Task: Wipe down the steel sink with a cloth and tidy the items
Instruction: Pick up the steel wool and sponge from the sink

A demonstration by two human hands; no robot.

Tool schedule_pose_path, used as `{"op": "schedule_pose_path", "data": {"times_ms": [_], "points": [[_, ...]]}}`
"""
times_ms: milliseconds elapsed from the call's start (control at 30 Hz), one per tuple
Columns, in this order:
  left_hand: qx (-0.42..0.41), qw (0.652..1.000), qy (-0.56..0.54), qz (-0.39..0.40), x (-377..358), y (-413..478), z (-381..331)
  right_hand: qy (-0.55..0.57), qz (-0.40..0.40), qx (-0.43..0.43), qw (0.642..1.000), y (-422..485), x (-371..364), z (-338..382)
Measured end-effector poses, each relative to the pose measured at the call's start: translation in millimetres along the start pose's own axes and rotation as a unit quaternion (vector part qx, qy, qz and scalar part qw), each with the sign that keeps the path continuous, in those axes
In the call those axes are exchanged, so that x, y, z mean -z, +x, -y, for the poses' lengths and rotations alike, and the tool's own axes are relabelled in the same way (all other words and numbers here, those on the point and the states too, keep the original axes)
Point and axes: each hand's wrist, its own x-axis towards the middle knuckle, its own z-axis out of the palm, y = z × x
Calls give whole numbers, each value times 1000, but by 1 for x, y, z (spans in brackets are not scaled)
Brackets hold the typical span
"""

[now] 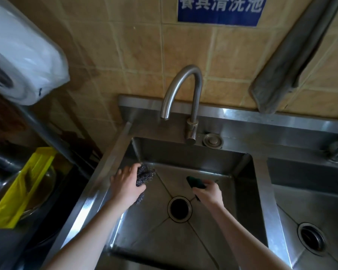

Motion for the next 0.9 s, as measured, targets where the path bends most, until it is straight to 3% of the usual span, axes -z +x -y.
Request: {"op": "schedule_pose_path", "data": {"times_ms": [133,300,633,900], "points": [[-17,1000,11,-10,12,-11,5,-115,-56,148,981,-21,4,23],[-19,999,25,-25,37,-18,15,-166,-79,263,947,-45,13,48],[19,997,42,-66,98,-45,46,-241,-62,374,893,-80,8,91],[76,990,54,-107,151,-85,90,-226,-23,446,866,-120,-22,138]]}}
